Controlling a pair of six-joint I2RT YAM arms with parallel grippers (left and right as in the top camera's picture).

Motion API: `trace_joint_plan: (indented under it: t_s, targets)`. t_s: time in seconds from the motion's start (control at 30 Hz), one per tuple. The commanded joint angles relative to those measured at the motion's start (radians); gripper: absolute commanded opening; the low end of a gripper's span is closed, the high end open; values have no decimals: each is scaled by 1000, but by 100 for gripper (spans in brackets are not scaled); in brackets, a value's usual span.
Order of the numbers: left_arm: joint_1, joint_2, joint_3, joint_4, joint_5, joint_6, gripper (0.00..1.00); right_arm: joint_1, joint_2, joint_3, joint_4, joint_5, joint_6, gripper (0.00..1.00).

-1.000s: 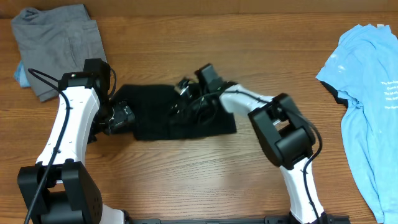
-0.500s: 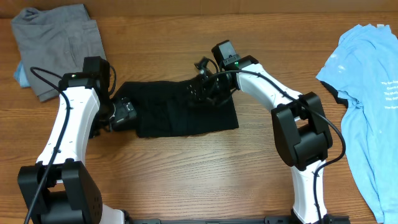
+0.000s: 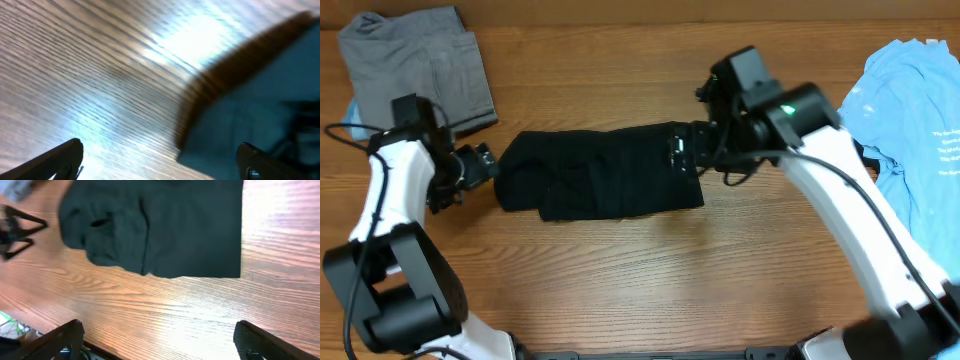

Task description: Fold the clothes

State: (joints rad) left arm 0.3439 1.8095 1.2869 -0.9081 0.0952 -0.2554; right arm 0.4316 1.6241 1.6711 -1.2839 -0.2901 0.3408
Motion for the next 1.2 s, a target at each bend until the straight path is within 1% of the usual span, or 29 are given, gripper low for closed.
trace_joint_plan:
  t_s: [0.0, 0.1, 0.23, 0.37, 0.43, 0.47, 0.5, 0.53, 0.57, 0.6, 0.63, 0.67, 0.8, 0.87, 1.0, 1.03, 1.1, 1.17]
  targets:
    - [10, 76, -5, 26, 156, 109, 100, 7, -58, 9, -3, 19, 11, 100]
    - [9, 115, -5, 71, 295, 150, 100, 8, -64, 6, -20, 19, 10, 100]
    - [9, 143, -5, 109, 414, 204, 100, 8, -64, -21, -35, 20, 10, 100]
    - [4, 196, -5, 119, 452, 222, 100, 8, -64, -30, -35, 20, 10, 100]
    - [-3, 218, -5, 112, 473, 234, 94, 8, -64, -30, -35, 20, 10, 100]
    - [-6, 227, -5, 109, 473, 234, 86, 8, -64, -30, -35, 20, 10, 100]
    - [-10, 231, -5, 107, 470, 233, 66, 8, -64, -30, -36, 20, 10, 100]
    - [-11, 231, -5, 106, 471, 232, 52, 8, -64, -30, -36, 20, 10, 100]
    - [-11, 230, -5, 106, 472, 219, 44, 8, -64, -30, -36, 20, 9, 100]
    - [-10, 229, -4, 104, 471, 196, 26, 8, -64, -30, -36, 20, 6, 100]
    - [-7, 229, -4, 100, 471, 180, 13, 8, -64, -30, -36, 20, 5, 100]
    - [-3, 229, -4, 96, 471, 173, 4, 8, -64, -31, -37, 20, 3, 100]
    - [30, 224, 8, 25, 429, 161, 4, 8, -62, -40, -16, 20, 2, 100]
    - [47, 201, 21, -20, 379, 146, 4, 8, -62, -85, 51, 21, -1, 100]
    - [50, 68, 27, -49, 370, 146, 4, 8, -57, -288, 296, -25, 0, 100]
    - [48, 7, 29, -56, 378, 146, 4, 8, -51, -387, 430, -84, 0, 100]
    - [48, -93, 35, -81, 404, 143, 4, 8, -36, -486, 579, -140, 0, 100]
    - [48, -172, 36, -98, 428, 142, 4, 8, -3, -541, 680, -157, 8, 100]
